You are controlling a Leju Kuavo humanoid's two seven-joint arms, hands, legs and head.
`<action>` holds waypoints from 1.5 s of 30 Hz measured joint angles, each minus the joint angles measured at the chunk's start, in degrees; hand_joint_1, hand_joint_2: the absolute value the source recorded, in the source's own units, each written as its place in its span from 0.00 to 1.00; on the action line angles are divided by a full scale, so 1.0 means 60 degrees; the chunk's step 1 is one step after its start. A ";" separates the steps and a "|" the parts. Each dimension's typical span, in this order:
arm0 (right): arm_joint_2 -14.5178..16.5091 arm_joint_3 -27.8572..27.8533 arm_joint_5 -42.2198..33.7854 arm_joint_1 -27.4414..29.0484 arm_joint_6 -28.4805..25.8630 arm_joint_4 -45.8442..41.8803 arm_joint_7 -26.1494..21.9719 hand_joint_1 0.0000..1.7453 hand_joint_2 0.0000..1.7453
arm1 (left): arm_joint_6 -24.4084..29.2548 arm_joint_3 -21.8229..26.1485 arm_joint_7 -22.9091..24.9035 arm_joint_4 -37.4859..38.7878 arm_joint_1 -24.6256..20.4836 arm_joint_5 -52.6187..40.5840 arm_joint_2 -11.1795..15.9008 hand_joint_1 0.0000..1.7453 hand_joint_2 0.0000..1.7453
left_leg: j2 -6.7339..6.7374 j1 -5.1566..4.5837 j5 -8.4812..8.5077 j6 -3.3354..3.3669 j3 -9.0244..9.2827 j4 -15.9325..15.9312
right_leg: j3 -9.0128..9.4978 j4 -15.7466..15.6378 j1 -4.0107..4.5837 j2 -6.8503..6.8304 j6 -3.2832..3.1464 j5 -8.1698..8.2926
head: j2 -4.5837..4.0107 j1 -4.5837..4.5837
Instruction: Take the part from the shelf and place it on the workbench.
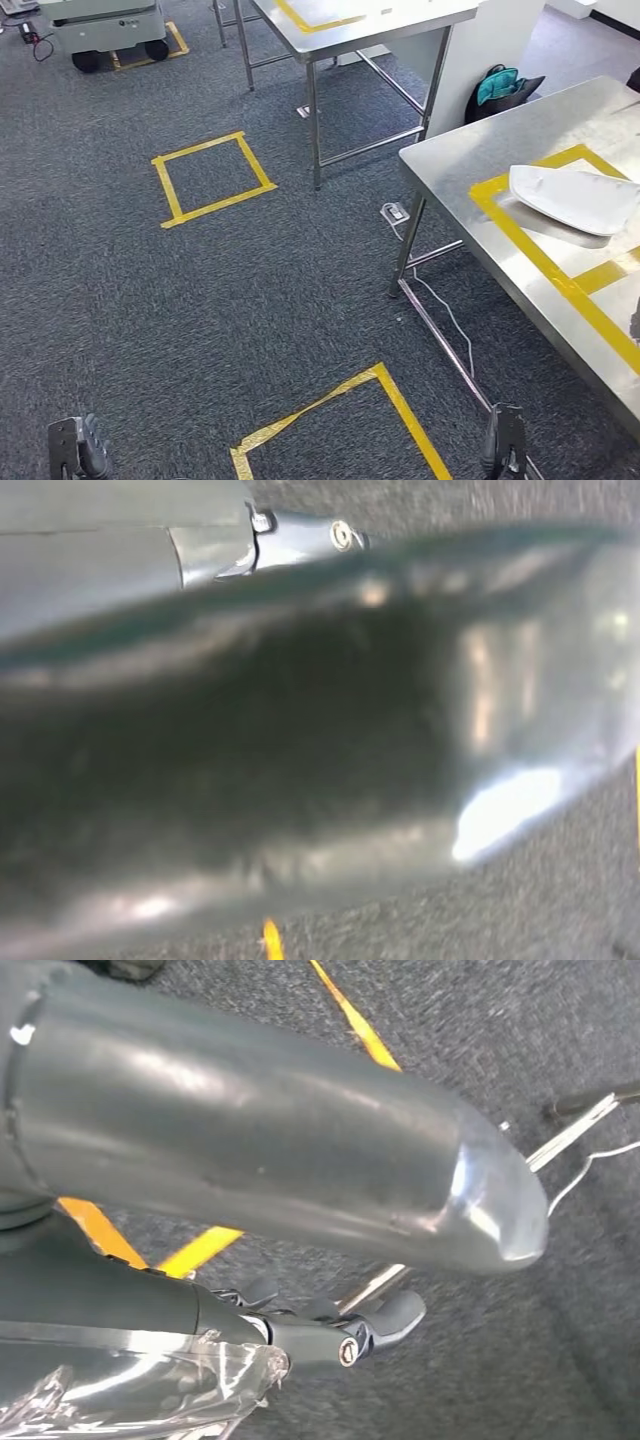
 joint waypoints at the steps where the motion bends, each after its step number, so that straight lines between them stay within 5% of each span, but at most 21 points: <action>1: -0.0004 0.0077 -0.0063 0.0031 -0.0103 -0.0015 -0.0002 0.00 0.00 | -0.0024 -0.0013 0.0027 0.0039 -0.0029 0.0145 0.0017 0.00 0.00 | 0.0315 0.0024 -0.0347 -0.0064 -0.0277 0.0577 | -0.0007 -0.0012 -0.0002 -0.0151 -0.0017 0.0019 | 0.0000 -0.0031; 3: -0.0012 0.0266 -0.0173 0.0092 -0.0382 -0.0016 -0.0002 0.00 0.00 | -0.0385 0.0049 0.0198 0.0238 -0.0112 0.0738 0.0118 0.00 0.00 | 0.0633 0.0128 -0.0918 -0.0205 -0.0856 0.1841 | -0.0038 -0.0013 -0.0011 -0.0469 -0.0025 0.0022 | 0.0000 -0.0061; 5: -0.0014 0.0495 -0.0271 0.0103 -0.0646 -0.0005 0.0002 0.00 0.00 | -0.0848 0.0197 0.0348 0.0519 -0.0152 0.1280 0.0261 0.00 0.00 | 0.0729 0.0245 -0.0872 -0.0317 -0.0919 0.2105 | -0.0050 -0.0010 -0.0038 -0.0743 0.0005 0.0007 | 0.0000 -0.0065; 8: -0.0043 0.0836 -0.0515 0.0086 -0.0824 0.0009 0.0003 0.00 0.00 | -0.0983 0.0314 0.0255 0.0799 -0.0208 0.1327 0.0384 0.00 0.00 | 0.1206 0.0342 -0.0083 -0.0446 0.0106 0.0363 | -0.0009 0.0017 -0.0057 -0.1102 0.0180 -0.0091 | 0.0000 -0.0088; 10: -0.0086 0.1038 -0.0692 0.0077 -0.0875 0.0015 0.0003 0.00 0.00 | -0.0955 0.0325 0.0205 0.0904 -0.0298 0.1278 0.0396 0.00 0.00 | 0.1516 0.0320 0.0072 -0.0365 0.0528 -0.0402 | 0.0005 0.0035 -0.0012 -0.1317 0.0331 -0.0189 | 0.0000 -0.0062; 12: -0.0105 0.1250 -0.0868 0.0062 -0.0996 0.0017 0.0003 0.00 0.00 | -0.0924 0.0356 0.0221 0.0965 -0.0327 0.1285 0.0414 0.00 0.00 | 0.1359 0.0268 0.0013 -0.0172 0.0523 -0.0452 | 0.0091 0.0004 -0.0022 -0.1511 0.0435 -0.0247 | 0.0000 -0.0009; 15: -0.0122 0.1549 -0.1121 0.0077 -0.1097 0.0017 0.0002 0.00 0.00 | -0.0875 0.0418 0.0255 0.0998 -0.0323 0.1280 0.0472 0.00 0.00 | 0.1034 0.0244 0.0024 0.0056 0.0510 -0.0465 | -0.0047 0.0518 -0.0109 -0.1017 0.0524 -0.0638 | 0.0000 0.0029; 18: -0.0154 0.1753 -0.1314 0.0209 -0.1187 0.0018 0.0003 0.00 0.00 | -0.0870 0.0433 0.0267 0.1025 -0.0369 0.1219 0.0485 0.00 0.00 | 0.0666 0.0185 0.0012 0.0202 0.0506 -0.0468 | -0.1072 0.2520 -0.0065 -0.0443 0.0452 -0.1502 | 0.0000 0.0072; 20: -0.0187 0.1872 -0.1437 0.0300 -0.1251 0.0018 0.0005 0.00 0.00 | -0.0870 0.0435 0.0269 0.1062 -0.0353 0.1164 0.0477 0.00 0.00 | 0.0365 0.0136 0.0002 0.0225 0.0524 -0.0462 | -0.1488 0.3057 0.0001 -0.0379 0.0361 -0.1452 | 0.0000 0.0075; 22: -0.0225 0.1963 -0.1505 0.0351 -0.1282 0.0017 0.0006 0.00 0.00 | -0.0868 0.0439 0.0269 0.1088 -0.0341 0.1127 0.0474 0.00 0.00 | 0.0067 0.0119 0.0000 0.0222 0.0562 -0.0457 | -0.1208 0.2127 0.0046 -0.0216 0.0255 -0.0718 | 0.0000 0.0075; 24: -0.0251 0.2022 -0.1549 0.0375 -0.1283 0.0016 0.0005 0.00 0.00 | -0.0865 0.0440 0.0269 0.1103 -0.0357 0.1109 0.0462 0.00 0.00 | -0.0191 0.0101 -0.0005 0.0197 0.0559 -0.0421 | -0.0727 0.0877 0.0024 0.0247 0.0198 -0.0122 | 0.0000 0.0070; 26: -0.0263 0.2073 -0.1620 0.0400 -0.1247 0.0009 0.0005 0.00 0.00 | -0.0854 0.0440 0.0267 0.1116 -0.0355 0.1086 0.0449 0.00 0.00 | -0.0411 0.0111 0.0028 0.0116 0.0480 -0.0406 | -0.0505 0.0373 0.0003 0.0495 0.0199 -0.0013 | 0.0000 0.0066; 28: -0.0271 0.2145 -0.1688 0.0424 -0.1159 0.0001 0.0005 0.00 0.00 | -0.0837 0.0443 0.0262 0.1129 -0.0301 0.1052 0.0451 0.00 0.00 | -0.0519 0.0139 0.0070 0.0005 0.0404 -0.0421 | -0.0450 0.0319 0.0003 0.0316 0.0152 0.0017 | 0.0000 0.0063; 30: -0.0290 0.2209 -0.1702 0.0446 -0.1157 -0.0001 0.0004 0.00 0.00 | -0.0821 0.0447 0.0248 0.1145 -0.0280 0.1024 0.0450 0.00 0.00 | -0.0077 0.0113 -0.0157 -0.0097 0.0222 -0.0097 | -0.0407 0.0242 -0.0012 0.0079 0.0061 0.0076 | 0.0000 0.0017; 32: -0.0315 0.2247 -0.1708 0.0493 -0.1250 -0.0001 0.0003 0.00 0.00 | -0.0810 0.0448 0.0220 0.1160 -0.0320 0.1003 0.0427 0.00 0.00 | 0.0511 0.0111 -0.0735 -0.0198 -0.0302 0.0964 | -0.0375 0.0197 -0.0001 -0.0208 0.0003 0.0087 | 0.0000 -0.0027; 35: -0.0351 0.2304 -0.1800 0.0575 -0.1282 -0.0004 0.0004 0.00 0.00 | -0.0807 0.0448 0.0191 0.1189 -0.0316 0.0997 0.0402 0.00 0.00 | 0.0705 0.0188 -0.1135 -0.0313 -0.0972 0.2314 | -0.0366 0.0198 0.0003 -0.0646 -0.0014 0.0055 | 0.0000 -0.0031; 37: -0.0376 0.2330 -0.1872 0.0594 -0.1240 -0.0004 0.0004 0.00 0.00 | -0.0818 0.0457 0.0179 0.1204 -0.0290 0.1035 0.0404 0.00 0.00 | 0.0837 0.0231 -0.0614 -0.0354 -0.0574 0.1572 | -0.0333 0.0199 -0.0015 -0.0891 0.0035 0.0020 | 0.0000 -0.0032; 39: -0.0397 0.2374 -0.1835 0.0593 -0.1270 -0.0004 0.0004 0.00 0.00 | -0.0871 0.0489 0.0176 0.1208 -0.0294 0.1143 0.0406 0.00 0.00 | 0.1272 0.0226 -0.0101 -0.0348 0.0151 0.0252 | -0.0282 0.0219 0.0013 -0.1094 0.0136 -0.0052 | 0.0000 -0.0042; 41: -0.0407 0.2467 -0.1730 0.0566 -0.1386 -0.0001 0.0004 0.00 0.00 | -0.0987 0.0575 0.0205 0.1210 -0.0290 0.1290 0.0425 0.00 0.00 | 0.1495 0.0175 0.0006 -0.0225 0.0474 -0.0365 | -0.0221 0.0225 0.0068 -0.1262 0.0239 -0.0120 | 0.0000 -0.0014; 43: -0.0403 0.2576 -0.1656 0.0505 -0.1500 0.0004 0.0003 0.00 0.00 | -0.1102 0.0707 0.0265 0.1217 -0.0238 0.1406 0.0477 0.00 0.00 | 0.1308 0.0134 -0.0009 -0.0053 0.0469 -0.0404 | -0.0150 0.0183 0.0067 -0.1438 0.0326 -0.0151 | 0.0000 0.0019; 45: -0.0398 0.2673 -0.1622 0.0440 -0.1574 0.0009 0.0002 0.00 0.00 | -0.1162 0.0825 0.0306 0.1223 -0.0194 0.1464 0.0535 0.00 0.00 | 0.1102 0.0155 0.0010 0.0089 0.0485 -0.0436 | -0.0212 0.0388 0.0016 -0.1206 0.0408 -0.0349 | 0.0000 0.0043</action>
